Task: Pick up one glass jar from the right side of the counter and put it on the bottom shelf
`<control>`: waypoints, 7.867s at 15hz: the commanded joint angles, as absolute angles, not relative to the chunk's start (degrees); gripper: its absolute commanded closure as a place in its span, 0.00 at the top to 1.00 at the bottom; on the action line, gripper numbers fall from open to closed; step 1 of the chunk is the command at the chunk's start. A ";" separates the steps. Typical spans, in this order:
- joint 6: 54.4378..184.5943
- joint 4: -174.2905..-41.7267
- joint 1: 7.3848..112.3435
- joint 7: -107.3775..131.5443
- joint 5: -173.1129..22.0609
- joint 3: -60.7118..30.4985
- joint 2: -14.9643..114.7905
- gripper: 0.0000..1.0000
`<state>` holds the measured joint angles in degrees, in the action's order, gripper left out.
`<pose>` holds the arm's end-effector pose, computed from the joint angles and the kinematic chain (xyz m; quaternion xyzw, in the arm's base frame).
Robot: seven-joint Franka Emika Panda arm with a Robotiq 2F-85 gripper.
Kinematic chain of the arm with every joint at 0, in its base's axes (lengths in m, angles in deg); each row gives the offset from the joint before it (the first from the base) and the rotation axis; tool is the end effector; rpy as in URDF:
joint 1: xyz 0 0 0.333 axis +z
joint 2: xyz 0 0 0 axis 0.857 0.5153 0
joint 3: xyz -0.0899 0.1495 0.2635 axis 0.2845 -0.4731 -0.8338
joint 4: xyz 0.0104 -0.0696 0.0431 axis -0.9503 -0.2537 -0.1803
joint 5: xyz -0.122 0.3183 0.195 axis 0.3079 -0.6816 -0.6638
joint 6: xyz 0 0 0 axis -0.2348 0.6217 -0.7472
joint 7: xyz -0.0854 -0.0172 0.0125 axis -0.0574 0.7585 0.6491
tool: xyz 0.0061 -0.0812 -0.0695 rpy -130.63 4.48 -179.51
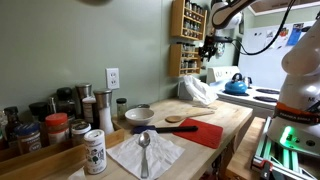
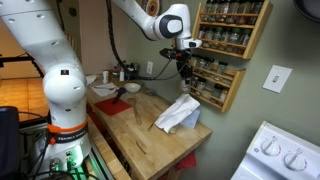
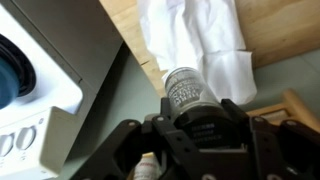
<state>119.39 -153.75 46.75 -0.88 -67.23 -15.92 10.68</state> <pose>0.4367 -0.1246 0.4936 0.9579 -0.2244 0.1666 0.0662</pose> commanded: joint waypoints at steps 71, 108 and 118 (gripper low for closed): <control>140.04 -131.25 44.18 7.69 -74.50 -7.72 29.11 0.98; 126.84 -128.40 45.35 -6.54 -85.46 -7.65 27.45 1.00; 119.86 -129.15 44.51 -15.07 -87.09 -7.39 24.72 1.00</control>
